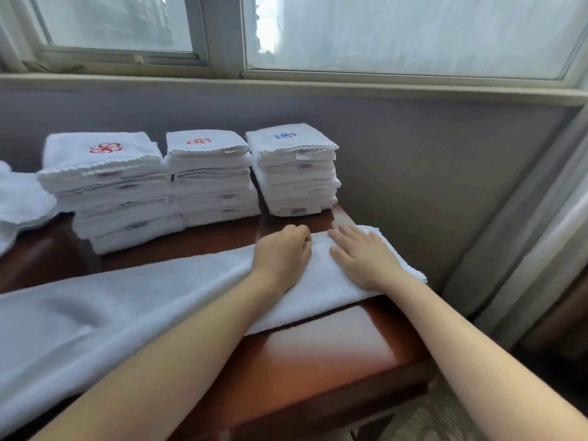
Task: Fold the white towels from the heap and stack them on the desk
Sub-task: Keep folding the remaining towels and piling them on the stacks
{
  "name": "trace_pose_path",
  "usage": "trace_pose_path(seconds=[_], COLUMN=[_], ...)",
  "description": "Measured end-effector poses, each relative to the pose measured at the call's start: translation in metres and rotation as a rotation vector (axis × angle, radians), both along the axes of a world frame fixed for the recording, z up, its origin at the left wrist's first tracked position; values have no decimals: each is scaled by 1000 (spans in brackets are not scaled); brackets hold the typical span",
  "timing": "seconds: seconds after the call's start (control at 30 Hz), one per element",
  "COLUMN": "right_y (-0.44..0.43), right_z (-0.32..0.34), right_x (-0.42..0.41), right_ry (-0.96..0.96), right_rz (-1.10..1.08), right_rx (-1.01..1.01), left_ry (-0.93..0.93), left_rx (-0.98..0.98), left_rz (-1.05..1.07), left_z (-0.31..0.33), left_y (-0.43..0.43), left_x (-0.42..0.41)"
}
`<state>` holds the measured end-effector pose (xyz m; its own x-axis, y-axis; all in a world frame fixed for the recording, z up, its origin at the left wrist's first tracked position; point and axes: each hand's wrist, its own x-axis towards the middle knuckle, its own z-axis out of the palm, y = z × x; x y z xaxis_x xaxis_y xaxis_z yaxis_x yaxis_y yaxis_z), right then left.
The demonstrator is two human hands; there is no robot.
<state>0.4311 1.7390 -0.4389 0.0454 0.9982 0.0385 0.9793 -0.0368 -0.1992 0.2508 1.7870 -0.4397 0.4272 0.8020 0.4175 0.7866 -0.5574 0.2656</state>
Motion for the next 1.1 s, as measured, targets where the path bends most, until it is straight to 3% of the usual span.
trace_pose_path(seconds=[0.23,0.33,0.43,0.57,0.77,0.97,1.1], right_y=[-11,-16,-26,-39,-56,-64,-66], right_z=[3,5,10,18,25,26,29], right_x=[-7,-36,-94,-169,-249,-307,-335], right_ry=[28,234,357,371,382,355,302], right_rz=[-17,35,248,493,686,735,766], right_rx=[88,210,237,246,221,209,198], left_ry=[144,119,44,-43,-147,-231,-152], left_rx=[-108,-184,-242,-268,-260,-260,-314], left_rz=[-8,-15,45,131,246,353,357], left_z=[21,35,46,51,44,32,22], left_y=[-19,-30,-47,-74,-124,-172,-198], left_x=[-54,-114,-175,-244,-322,-370,-379])
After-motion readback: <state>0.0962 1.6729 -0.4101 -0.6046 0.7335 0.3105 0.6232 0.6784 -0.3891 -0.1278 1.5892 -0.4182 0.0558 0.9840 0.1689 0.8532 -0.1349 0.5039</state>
